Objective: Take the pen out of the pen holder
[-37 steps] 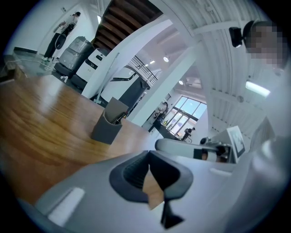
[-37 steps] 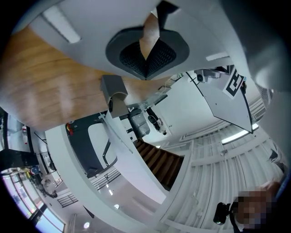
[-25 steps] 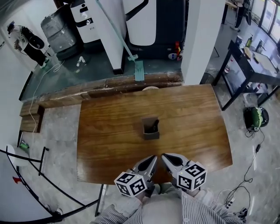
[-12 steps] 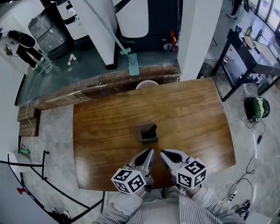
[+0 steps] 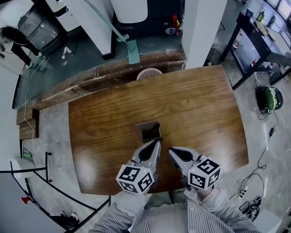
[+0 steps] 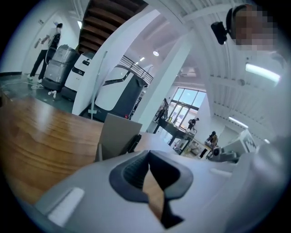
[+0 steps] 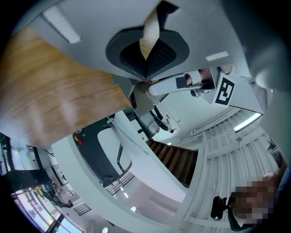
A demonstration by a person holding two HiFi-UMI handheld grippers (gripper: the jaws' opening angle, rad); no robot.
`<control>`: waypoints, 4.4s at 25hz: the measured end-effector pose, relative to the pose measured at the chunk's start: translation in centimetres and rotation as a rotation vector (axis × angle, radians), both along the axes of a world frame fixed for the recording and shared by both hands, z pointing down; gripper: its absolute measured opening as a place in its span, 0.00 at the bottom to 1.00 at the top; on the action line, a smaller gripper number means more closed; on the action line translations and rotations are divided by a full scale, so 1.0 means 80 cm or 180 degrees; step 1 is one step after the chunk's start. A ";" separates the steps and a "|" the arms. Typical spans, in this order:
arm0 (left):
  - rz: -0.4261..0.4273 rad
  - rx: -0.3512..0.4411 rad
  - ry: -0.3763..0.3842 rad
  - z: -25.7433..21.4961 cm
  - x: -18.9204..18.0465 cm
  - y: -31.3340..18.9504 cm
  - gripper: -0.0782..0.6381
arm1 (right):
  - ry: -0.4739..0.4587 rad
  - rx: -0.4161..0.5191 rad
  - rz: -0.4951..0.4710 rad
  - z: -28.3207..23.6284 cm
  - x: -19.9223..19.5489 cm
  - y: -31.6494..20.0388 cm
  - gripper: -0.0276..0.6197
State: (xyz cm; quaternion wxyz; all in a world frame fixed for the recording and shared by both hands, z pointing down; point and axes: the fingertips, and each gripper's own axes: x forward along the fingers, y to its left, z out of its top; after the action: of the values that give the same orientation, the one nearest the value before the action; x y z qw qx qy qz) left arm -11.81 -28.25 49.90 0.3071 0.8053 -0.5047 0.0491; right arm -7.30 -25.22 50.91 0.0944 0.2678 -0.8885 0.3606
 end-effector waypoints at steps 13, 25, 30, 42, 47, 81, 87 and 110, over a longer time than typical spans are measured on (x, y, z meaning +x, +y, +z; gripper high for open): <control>-0.0074 0.0009 -0.0349 0.011 0.002 -0.039 0.17 | -0.0128 -0.0075 0.0016 0.012 0.011 -0.016 0.04; -0.0282 0.0026 -0.0931 0.026 -0.003 -0.054 0.28 | -0.0183 -0.0170 -0.0001 0.024 0.013 -0.015 0.04; -0.0461 -0.0041 -0.1078 0.030 0.002 -0.060 0.30 | -0.0234 -0.0221 0.0017 0.027 0.017 -0.015 0.04; -0.0844 -0.0041 -0.1237 0.035 -0.007 -0.065 0.24 | -0.0307 -0.0295 0.0067 0.030 0.024 -0.010 0.04; -0.0811 -0.0080 -0.1213 0.033 -0.006 -0.060 0.21 | -0.0323 -0.0309 0.0066 0.029 0.026 -0.007 0.04; -0.0677 0.1073 -0.0526 -0.156 -0.036 0.047 0.20 | -0.0184 0.0396 -0.0338 -0.085 -0.013 0.040 0.04; -0.0641 0.0971 -0.0438 -0.140 -0.049 0.098 0.20 | -0.0167 0.0447 -0.0405 -0.096 -0.018 0.066 0.04; -0.0518 0.0608 0.0052 -0.088 -0.041 0.177 0.20 | -0.0109 0.0355 -0.0504 -0.083 -0.032 0.122 0.04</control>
State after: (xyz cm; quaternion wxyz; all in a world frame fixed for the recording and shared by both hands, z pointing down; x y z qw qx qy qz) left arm -15.12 -14.10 42.86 0.2360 0.7876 -0.5683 -0.0309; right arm -9.85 -15.47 44.24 0.0924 0.1954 -0.9270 0.3065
